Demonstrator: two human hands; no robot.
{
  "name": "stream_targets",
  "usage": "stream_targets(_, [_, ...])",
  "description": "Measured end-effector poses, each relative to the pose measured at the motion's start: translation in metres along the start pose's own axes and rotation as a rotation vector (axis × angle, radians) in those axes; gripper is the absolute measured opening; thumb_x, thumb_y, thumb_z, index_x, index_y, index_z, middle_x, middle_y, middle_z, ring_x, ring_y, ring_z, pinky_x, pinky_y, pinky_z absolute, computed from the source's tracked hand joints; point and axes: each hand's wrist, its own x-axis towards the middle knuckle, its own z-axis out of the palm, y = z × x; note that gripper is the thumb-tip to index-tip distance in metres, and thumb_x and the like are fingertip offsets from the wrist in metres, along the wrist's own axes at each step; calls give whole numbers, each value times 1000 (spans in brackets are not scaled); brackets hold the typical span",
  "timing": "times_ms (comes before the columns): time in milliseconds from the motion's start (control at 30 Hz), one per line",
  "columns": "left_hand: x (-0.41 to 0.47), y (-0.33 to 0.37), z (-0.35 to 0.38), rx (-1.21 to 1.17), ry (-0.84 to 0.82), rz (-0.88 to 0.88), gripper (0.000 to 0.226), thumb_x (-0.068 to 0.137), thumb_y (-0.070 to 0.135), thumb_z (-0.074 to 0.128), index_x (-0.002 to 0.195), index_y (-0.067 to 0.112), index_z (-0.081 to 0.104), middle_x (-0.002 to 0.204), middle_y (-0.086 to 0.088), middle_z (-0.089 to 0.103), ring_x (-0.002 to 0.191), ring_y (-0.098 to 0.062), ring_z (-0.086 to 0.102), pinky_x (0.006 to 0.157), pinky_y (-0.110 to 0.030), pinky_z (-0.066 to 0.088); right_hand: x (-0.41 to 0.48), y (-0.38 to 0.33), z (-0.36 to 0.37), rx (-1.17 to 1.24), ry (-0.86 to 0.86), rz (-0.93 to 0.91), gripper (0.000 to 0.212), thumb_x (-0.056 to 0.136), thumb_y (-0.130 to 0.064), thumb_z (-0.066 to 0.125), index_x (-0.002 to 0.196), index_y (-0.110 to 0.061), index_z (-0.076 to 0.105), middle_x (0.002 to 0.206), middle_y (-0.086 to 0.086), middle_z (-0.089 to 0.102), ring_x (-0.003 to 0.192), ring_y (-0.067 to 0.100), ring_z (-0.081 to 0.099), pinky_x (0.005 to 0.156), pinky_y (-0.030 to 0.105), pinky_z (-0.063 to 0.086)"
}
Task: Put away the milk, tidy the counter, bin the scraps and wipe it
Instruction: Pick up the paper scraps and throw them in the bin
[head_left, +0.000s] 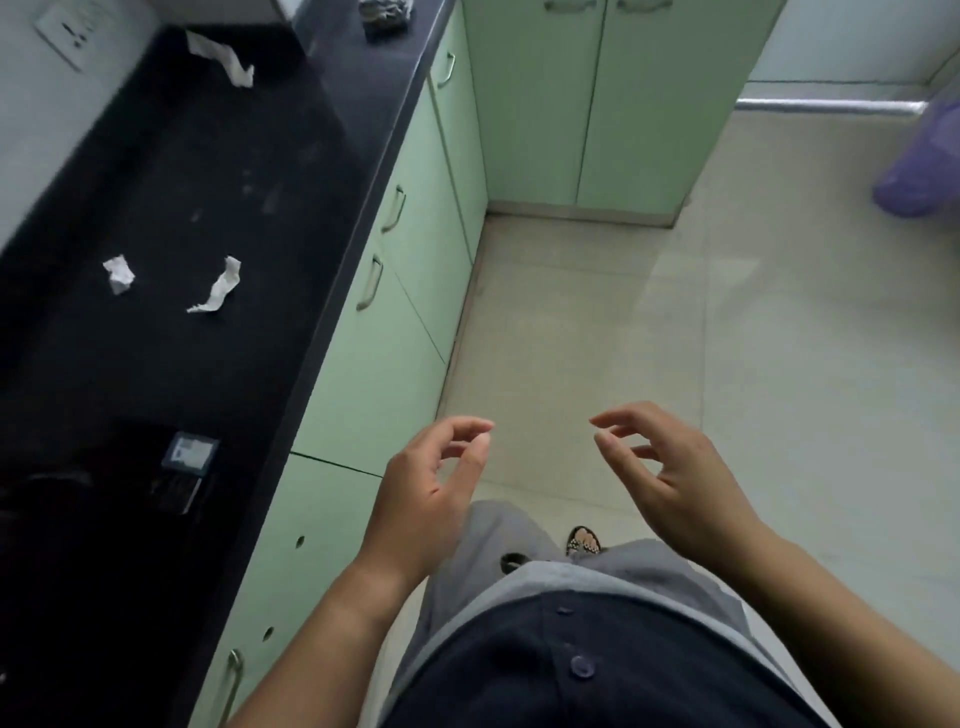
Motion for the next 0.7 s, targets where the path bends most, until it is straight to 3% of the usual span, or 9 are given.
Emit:
stream_targets(233, [103,-11,-47,-38,160,-86,15,90,41,50,98,38,63,98,20,67,97,5,59,76,-9,44,150,-24,21,-46,-177,-128,47,83,-58,34,105,-27,61,103,-13,58,96,0,55,82,24,50])
stream_targets(500, [224,-29,-154,-29,402,-107,14,90,32,55,99,31,65,98,17,66,91,8,58,73,-5,42,330,-117,69,-119,-322,-390,38,87,-58,36,105,-34,58,105,-18,57,96,-1,54,80,24,50])
stream_targets(700, [239,-89,-210,-8,579,-399,16,89,36,54,101,32,63,101,18,62,96,3,57,72,-11,38,408,-182,141,-171,-593,-578,29,89,-43,47,105,-24,61,104,-11,57,87,2,55,78,24,49])
